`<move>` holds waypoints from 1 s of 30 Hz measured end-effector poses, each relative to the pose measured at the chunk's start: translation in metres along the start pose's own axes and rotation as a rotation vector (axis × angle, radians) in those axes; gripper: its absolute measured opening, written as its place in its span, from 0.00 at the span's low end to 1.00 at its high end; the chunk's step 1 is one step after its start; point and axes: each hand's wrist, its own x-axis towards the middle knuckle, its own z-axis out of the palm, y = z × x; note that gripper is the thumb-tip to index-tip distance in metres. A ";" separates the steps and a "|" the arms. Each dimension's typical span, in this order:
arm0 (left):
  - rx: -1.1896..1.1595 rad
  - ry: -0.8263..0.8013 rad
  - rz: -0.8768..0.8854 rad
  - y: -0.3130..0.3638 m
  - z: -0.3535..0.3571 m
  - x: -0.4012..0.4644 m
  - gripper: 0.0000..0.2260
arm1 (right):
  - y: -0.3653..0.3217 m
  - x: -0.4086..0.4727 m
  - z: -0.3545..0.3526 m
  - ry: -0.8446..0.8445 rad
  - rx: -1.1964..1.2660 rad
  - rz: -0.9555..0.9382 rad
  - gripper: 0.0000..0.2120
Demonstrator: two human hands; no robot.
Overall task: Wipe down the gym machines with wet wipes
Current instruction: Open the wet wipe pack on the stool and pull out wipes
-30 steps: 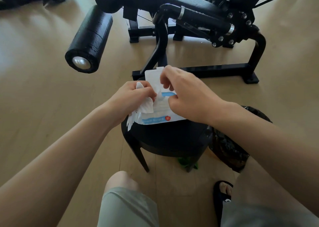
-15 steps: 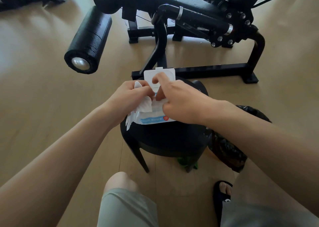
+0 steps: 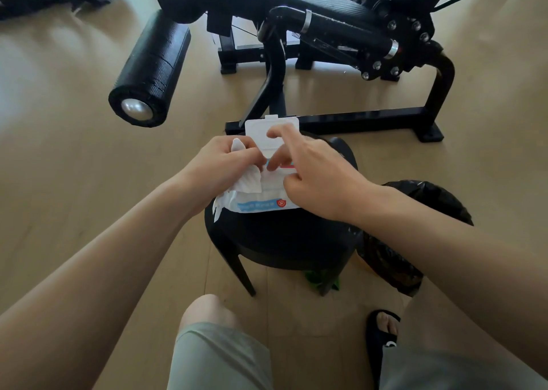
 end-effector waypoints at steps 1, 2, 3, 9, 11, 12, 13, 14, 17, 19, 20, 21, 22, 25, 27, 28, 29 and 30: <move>-0.008 0.002 0.000 0.000 0.000 0.000 0.09 | 0.000 -0.001 0.001 -0.031 -0.034 0.003 0.32; -0.013 0.002 0.001 0.000 0.000 0.000 0.08 | 0.000 -0.001 0.004 -0.067 -0.058 0.012 0.33; -0.011 -0.002 0.004 0.000 0.001 -0.001 0.08 | 0.001 -0.001 0.006 -0.097 -0.074 0.020 0.33; 0.027 -0.007 -0.005 0.004 0.004 -0.003 0.08 | 0.001 0.001 -0.001 -0.092 -0.050 0.013 0.33; 0.040 -0.007 -0.014 0.005 0.003 -0.002 0.09 | 0.004 -0.001 -0.002 -0.053 -0.047 0.004 0.33; 0.044 -0.006 -0.017 0.005 0.003 -0.002 0.09 | 0.004 -0.001 -0.002 -0.070 -0.080 0.008 0.33; 0.052 -0.005 -0.018 0.005 0.004 -0.002 0.09 | 0.005 -0.001 0.000 -0.098 -0.126 0.013 0.33; 0.063 -0.005 -0.019 0.005 0.004 -0.002 0.10 | 0.006 0.000 0.002 -0.120 -0.168 0.015 0.34; 0.093 -0.002 -0.015 0.005 0.006 0.000 0.11 | 0.008 0.003 0.004 -0.131 -0.172 0.020 0.35; 0.127 -0.018 -0.011 0.008 0.007 0.000 0.11 | 0.010 0.001 0.002 -0.078 -0.093 0.038 0.34; 0.148 -0.031 -0.007 0.009 0.007 0.001 0.11 | 0.011 0.000 0.002 -0.009 -0.067 0.031 0.32; 0.171 -0.052 -0.009 0.012 0.007 0.002 0.11 | 0.013 -0.003 0.002 0.084 -0.047 0.010 0.30; 0.188 -0.079 -0.017 0.014 0.007 0.003 0.11 | 0.015 -0.005 0.003 0.177 -0.030 -0.016 0.28; 0.214 -0.144 -0.041 0.022 0.007 0.004 0.08 | 0.020 -0.010 0.005 0.377 -0.013 -0.031 0.26; 0.262 -0.179 -0.012 0.025 0.009 0.005 0.07 | 0.023 -0.011 0.005 0.435 -0.006 -0.006 0.25; 0.313 -0.195 0.012 0.026 0.010 0.004 0.07 | 0.023 -0.012 0.004 0.431 -0.009 -0.017 0.25; 0.378 -0.202 0.049 0.026 0.010 0.003 0.08 | 0.023 -0.013 0.005 0.405 -0.019 -0.040 0.25; 0.438 -0.204 0.097 0.024 0.011 0.004 0.10 | 0.023 -0.015 0.006 0.363 -0.035 -0.066 0.25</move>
